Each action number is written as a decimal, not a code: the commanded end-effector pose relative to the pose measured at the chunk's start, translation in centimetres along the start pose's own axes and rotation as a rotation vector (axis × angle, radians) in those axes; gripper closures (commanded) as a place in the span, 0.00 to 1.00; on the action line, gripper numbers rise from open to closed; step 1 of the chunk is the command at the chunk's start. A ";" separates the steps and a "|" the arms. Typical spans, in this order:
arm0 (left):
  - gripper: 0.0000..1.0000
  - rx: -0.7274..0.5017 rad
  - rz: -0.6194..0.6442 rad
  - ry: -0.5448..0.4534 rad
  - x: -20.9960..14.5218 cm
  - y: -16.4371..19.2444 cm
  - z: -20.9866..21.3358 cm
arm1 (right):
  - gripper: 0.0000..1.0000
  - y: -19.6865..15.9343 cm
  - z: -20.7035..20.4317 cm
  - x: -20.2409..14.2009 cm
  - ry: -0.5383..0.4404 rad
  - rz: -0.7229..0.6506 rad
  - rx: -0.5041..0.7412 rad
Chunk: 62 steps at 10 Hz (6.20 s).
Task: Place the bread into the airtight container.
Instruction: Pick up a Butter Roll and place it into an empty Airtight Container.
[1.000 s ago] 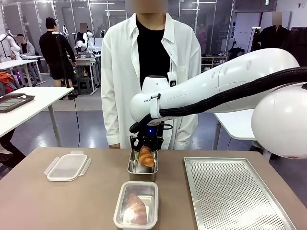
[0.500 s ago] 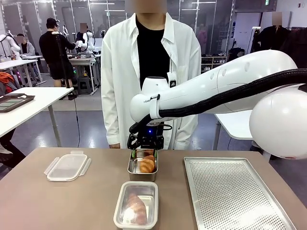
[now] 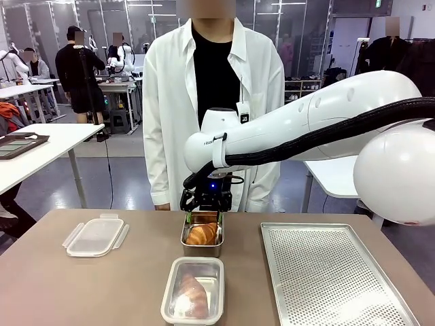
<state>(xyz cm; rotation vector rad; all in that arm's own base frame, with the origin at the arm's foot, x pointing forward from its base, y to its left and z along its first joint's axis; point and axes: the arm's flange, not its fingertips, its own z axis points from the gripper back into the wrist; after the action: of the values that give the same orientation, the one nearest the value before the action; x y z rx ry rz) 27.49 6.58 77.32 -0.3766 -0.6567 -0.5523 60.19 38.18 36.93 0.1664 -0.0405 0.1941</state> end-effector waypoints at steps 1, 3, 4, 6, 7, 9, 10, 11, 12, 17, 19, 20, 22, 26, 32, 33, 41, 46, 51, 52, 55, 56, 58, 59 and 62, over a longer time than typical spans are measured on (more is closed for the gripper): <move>0.00 -0.016 -0.020 0.001 -0.1 0.0 0.1 | 0.00 0.0 0.0 0.0 -0.001 -0.016 -0.006; 0.00 -0.016 -0.020 0.001 -0.1 0.0 0.1 | 0.00 0.0 0.0 0.0 -0.001 -0.016 -0.006; 0.00 -0.016 -0.020 0.001 -0.1 0.0 0.1 | 0.00 0.0 0.0 0.0 -0.001 -0.016 -0.006; 0.00 -0.016 -0.020 0.001 -0.1 0.0 0.1 | 0.00 0.0 0.0 0.0 -0.001 -0.016 -0.006; 0.00 -0.016 -0.020 0.001 -0.1 0.0 0.1 | 0.00 0.0 0.0 0.0 -0.001 -0.016 -0.006; 0.00 -0.016 -0.020 0.001 -0.1 0.0 0.1 | 0.00 0.0 0.0 0.0 -0.001 -0.016 -0.006; 0.00 -0.016 -0.020 0.001 -0.1 0.0 0.1 | 0.00 0.0 0.0 0.0 0.000 0.000 0.000; 0.00 -0.016 -0.020 0.001 -0.1 0.0 0.1 | 0.00 -1.9 3.5 -0.9 0.024 0.002 -0.021; 0.00 -0.016 -0.020 0.001 -0.1 0.0 0.1 | 0.00 -3.7 6.7 -2.0 0.066 0.018 0.006; 0.00 -0.016 -0.020 0.001 -0.1 0.0 0.1 | 0.00 -15.6 25.1 -12.9 0.070 0.211 0.066; 0.00 -0.016 -0.020 0.001 -0.1 0.0 0.1 | 0.00 -20.4 30.6 -18.0 -0.016 0.247 0.075; 0.00 -0.016 -0.020 0.001 -0.1 0.0 0.1 | 0.00 -22.5 34.4 -21.3 -0.117 0.259 0.118; 0.00 -0.016 -0.020 0.001 -0.1 0.0 0.1 | 0.00 -26.1 40.6 -28.2 -0.223 0.293 0.126; 0.00 -0.016 -0.020 0.001 -0.1 0.0 0.1 | 0.00 -29.9 43.8 -34.8 -0.292 0.256 0.174; 0.00 -0.016 -0.020 0.001 -0.1 0.0 0.1 | 0.00 -30.1 45.6 -35.1 -0.286 0.248 0.150; 0.00 -0.016 -0.020 0.001 -0.1 0.0 0.1 | 0.00 -30.1 45.6 -35.1 -0.286 0.248 0.150; 0.00 -0.016 -0.020 0.001 -0.1 0.0 0.1 | 0.00 -30.1 45.6 -35.1 -0.286 0.248 0.150; 0.00 -0.016 -0.020 0.001 -0.1 0.0 0.1 | 0.00 -30.1 45.6 -35.1 -0.286 0.248 0.150; 0.00 -0.016 -0.020 0.001 -0.1 0.0 0.1 | 0.00 -30.1 45.6 -35.1 -0.286 0.248 0.150; 0.00 -0.016 -0.020 0.001 -0.1 0.0 0.1 | 0.00 -30.1 45.6 -35.1 -0.286 0.248 0.150; 0.00 -0.016 -0.020 0.001 -0.1 0.0 0.1 | 0.00 -30.1 45.6 -35.1 -0.286 0.248 0.150; 0.00 -0.016 -0.020 0.001 -0.1 0.0 0.1 | 0.00 -30.1 45.6 -35.1 -0.286 0.248 0.150; 0.00 -0.016 -0.020 0.001 -0.1 0.0 0.1 | 0.00 -30.1 45.6 -35.1 -0.286 0.248 0.150; 0.00 -0.016 -0.020 0.001 -0.1 0.0 0.1 | 0.00 -30.1 45.6 -35.1 -0.286 0.248 0.150; 0.00 -0.016 -0.020 0.001 -0.1 0.0 0.1 | 0.00 -30.1 45.6 -35.1 -0.286 0.248 0.150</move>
<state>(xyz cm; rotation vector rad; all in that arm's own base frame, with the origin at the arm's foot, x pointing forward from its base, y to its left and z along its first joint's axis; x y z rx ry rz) 27.48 6.63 77.33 -0.3765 -0.6572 -0.5511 30.44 -5.31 74.97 0.3383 -0.3372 0.4146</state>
